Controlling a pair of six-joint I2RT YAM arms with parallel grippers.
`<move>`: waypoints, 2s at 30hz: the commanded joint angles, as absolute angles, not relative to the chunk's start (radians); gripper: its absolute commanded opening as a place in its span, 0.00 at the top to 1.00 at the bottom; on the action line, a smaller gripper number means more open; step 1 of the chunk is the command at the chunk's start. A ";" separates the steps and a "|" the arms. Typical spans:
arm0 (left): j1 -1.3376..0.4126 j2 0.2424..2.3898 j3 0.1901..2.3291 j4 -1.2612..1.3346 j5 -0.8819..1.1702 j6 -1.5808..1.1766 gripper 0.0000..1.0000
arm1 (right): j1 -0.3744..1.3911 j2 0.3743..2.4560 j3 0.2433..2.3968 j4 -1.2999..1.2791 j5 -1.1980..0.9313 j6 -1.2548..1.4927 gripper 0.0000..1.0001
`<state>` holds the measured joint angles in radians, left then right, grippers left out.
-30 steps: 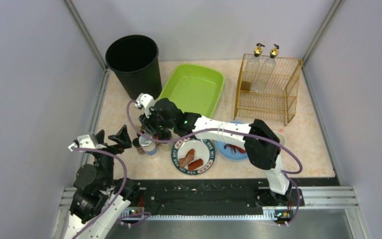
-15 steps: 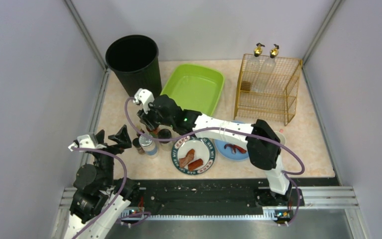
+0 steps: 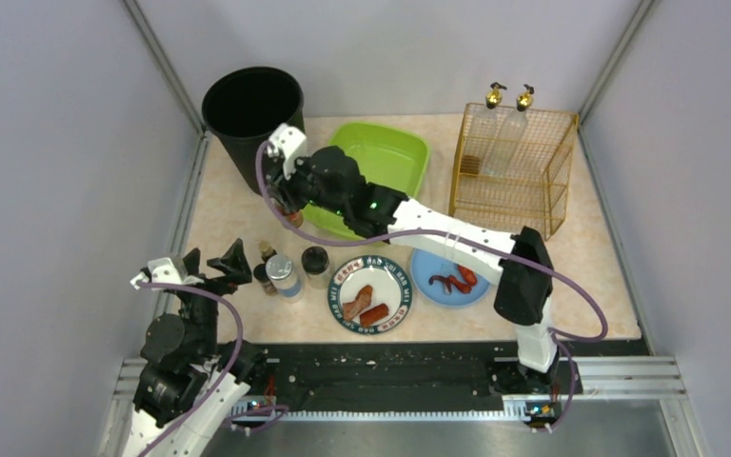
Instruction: Clear the kitchen counter
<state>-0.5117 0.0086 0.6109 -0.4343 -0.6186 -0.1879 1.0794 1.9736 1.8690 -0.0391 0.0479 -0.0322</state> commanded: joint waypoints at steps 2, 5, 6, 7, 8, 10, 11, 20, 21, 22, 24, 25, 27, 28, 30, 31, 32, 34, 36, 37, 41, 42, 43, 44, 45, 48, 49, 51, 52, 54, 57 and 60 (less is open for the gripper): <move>-0.514 -0.038 0.607 -0.407 -0.609 -0.183 0.04 | 0.998 1.775 1.940 0.097 0.057 -0.035 1.00; -0.514 -0.038 0.607 -0.408 -0.609 -0.183 0.04 | 0.954 1.717 1.920 0.070 0.067 -0.052 1.00; -0.513 -0.038 0.607 -0.408 -0.610 -0.183 0.04 | 0.936 1.700 1.918 0.056 0.070 -0.059 1.00; -0.514 -0.038 0.607 -0.408 -0.612 -0.183 0.04 | 0.919 1.682 1.917 0.042 0.076 -0.067 1.00; -0.514 -0.038 0.607 -0.408 -0.611 -0.183 0.04 | 0.898 1.664 1.917 0.024 0.083 -0.077 1.00; -0.514 -0.040 0.607 -0.409 -0.611 -0.183 0.04 | 0.847 1.632 1.913 0.004 0.095 -0.084 1.00; -0.513 -0.039 0.608 -0.409 -0.610 -0.183 0.04 | 0.818 1.614 1.908 -0.021 0.102 -0.085 1.00; -0.513 -0.045 0.607 -0.406 -0.602 -0.184 0.04 | 0.552 1.459 1.812 -0.085 0.120 -0.041 1.00; -0.513 -0.044 0.607 -0.405 -0.602 -0.185 0.04 | 0.527 1.449 1.807 -0.095 0.120 -0.036 1.00; -0.513 -0.044 0.607 -0.405 -0.601 -0.186 0.04 | 0.506 1.442 1.801 -0.104 0.125 -0.034 1.00; -0.513 -0.044 0.607 -0.406 -0.599 -0.186 0.04 | 0.466 1.433 1.787 -0.115 0.132 -0.031 1.00; -0.513 -0.044 0.607 -0.404 -0.598 -0.186 0.04 | 0.445 1.429 1.778 -0.119 0.132 -0.026 1.00; -0.514 -0.044 0.607 -0.404 -0.595 -0.186 0.04 | 0.404 1.424 1.765 -0.131 0.124 -0.008 1.00; -0.514 -0.045 0.606 -0.402 -0.592 -0.186 0.04 | 0.383 1.424 1.757 -0.136 0.115 -0.007 1.00; -0.513 -0.043 0.606 -0.402 -0.590 -0.186 0.04 | 0.354 1.419 1.738 -0.139 0.111 0.028 1.00; -0.514 -0.043 0.605 -0.402 -0.589 -0.187 0.04 | 0.340 1.416 1.726 -0.138 0.111 0.032 1.00; -0.513 -0.044 0.606 -0.402 -0.589 -0.187 0.04 | 0.330 1.415 1.715 -0.137 0.111 0.036 1.00; -0.513 -0.044 0.606 -0.402 -0.585 -0.187 0.04 | 0.311 1.410 1.691 -0.128 0.115 0.039 1.00; -0.514 -0.044 0.606 -0.400 -0.583 -0.189 0.04 | 0.288 1.408 1.660 -0.110 0.112 0.052 1.00; -0.514 -0.044 0.606 -0.399 -0.582 -0.189 0.04 | 0.277 1.407 1.648 -0.102 0.108 0.058 1.00; -0.514 -0.044 0.604 -0.399 -0.578 -0.189 0.04 | 0.257 1.407 1.598 -0.060 0.117 0.066 1.00; -0.513 -0.044 0.604 -0.399 -0.578 -0.189 0.04 | 0.255 1.406 1.588 -0.047 0.117 0.069 1.00; -0.514 -0.043 0.604 -0.400 -0.577 -0.190 0.04 | 0.252 1.406 1.578 -0.037 0.117 0.070 1.00; -0.513 -0.042 0.604 -0.399 -0.576 -0.190 0.04 | 0.250 1.406 1.569 -0.029 0.121 0.073 1.00; -0.514 -0.042 0.603 -0.400 -0.575 -0.190 0.04 | 0.249 1.408 1.563 -0.023 0.121 0.074 1.00; -0.513 -0.044 0.606 -0.400 -0.575 -0.190 0.04 | 0.246 1.412 1.543 -0.013 0.133 0.080 1.00; -0.514 -0.045 0.605 -0.401 -0.574 -0.190 0.04 | 0.246 1.411 1.531 -0.007 0.135 0.083 1.00; -0.514 -0.045 0.606 -0.400 -0.574 -0.190 0.04 | 0.245 1.406 1.503 0.031 0.138 0.089 1.00; -0.514 -0.046 0.606 -0.401 -0.574 -0.190 0.04 | 0.244 1.404 1.489 0.053 0.141 0.088 1.00; -0.513 -0.047 0.606 -0.403 -0.574 -0.191 0.04 | 0.245 1.405 1.468 0.072 0.153 0.090 1.00; -0.513 -0.050 0.606 -0.402 -0.575 -0.192 0.04 | 0.244 1.409 1.440 0.096 0.158 0.094 1.00; -0.513 -0.049 0.605 -0.402 -0.576 -0.191 0.04 | 0.242 1.408 1.414 0.114 0.159 0.100 1.00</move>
